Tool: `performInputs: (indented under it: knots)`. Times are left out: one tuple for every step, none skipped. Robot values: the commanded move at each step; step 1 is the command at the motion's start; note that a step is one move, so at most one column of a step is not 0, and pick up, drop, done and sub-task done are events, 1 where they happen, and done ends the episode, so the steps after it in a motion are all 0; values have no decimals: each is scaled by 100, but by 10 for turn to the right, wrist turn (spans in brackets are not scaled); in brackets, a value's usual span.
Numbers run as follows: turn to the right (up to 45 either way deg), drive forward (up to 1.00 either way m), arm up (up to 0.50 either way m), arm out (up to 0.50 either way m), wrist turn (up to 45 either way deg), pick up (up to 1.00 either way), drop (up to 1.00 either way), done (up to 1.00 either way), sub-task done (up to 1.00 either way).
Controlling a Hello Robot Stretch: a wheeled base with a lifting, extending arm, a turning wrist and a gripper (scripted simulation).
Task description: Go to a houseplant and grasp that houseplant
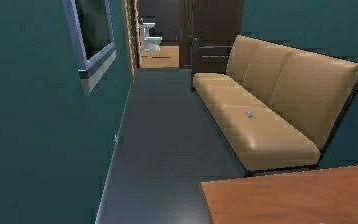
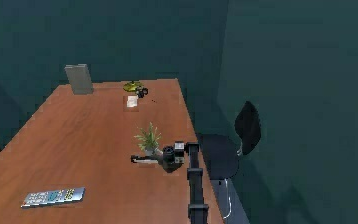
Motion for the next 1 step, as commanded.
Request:
performInputs:
  knots:
    - [0, 0, 0, 0, 0, 100, 0, 0, 0]
